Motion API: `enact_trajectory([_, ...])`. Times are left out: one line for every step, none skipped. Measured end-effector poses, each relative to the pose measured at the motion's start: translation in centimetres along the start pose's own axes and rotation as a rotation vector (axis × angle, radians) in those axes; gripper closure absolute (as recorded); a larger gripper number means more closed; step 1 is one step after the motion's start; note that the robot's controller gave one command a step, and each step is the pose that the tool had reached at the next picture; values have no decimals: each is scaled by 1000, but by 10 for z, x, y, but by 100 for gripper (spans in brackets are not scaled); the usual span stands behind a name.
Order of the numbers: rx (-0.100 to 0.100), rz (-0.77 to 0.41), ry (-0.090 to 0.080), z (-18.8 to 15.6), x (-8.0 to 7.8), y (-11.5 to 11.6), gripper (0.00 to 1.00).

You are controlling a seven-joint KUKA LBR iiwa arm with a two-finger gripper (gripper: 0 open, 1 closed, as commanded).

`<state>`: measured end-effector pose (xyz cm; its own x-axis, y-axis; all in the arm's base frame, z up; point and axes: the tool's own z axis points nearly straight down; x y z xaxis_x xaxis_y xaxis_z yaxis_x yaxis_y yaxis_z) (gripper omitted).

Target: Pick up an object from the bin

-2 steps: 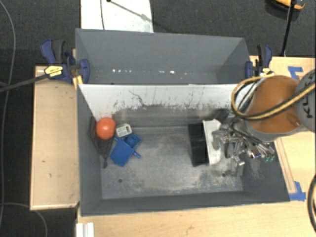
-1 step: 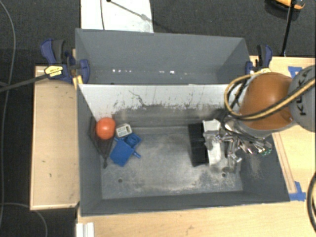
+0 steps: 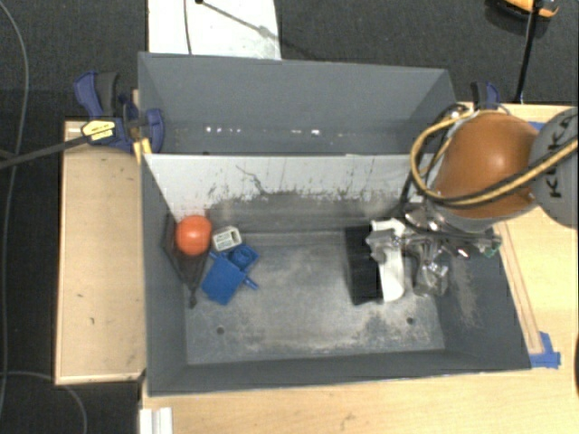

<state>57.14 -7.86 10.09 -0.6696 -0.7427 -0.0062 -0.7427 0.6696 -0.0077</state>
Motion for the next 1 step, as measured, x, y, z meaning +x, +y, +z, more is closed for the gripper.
enact_trajectory([-1,-142,0,18,-21,0,0])
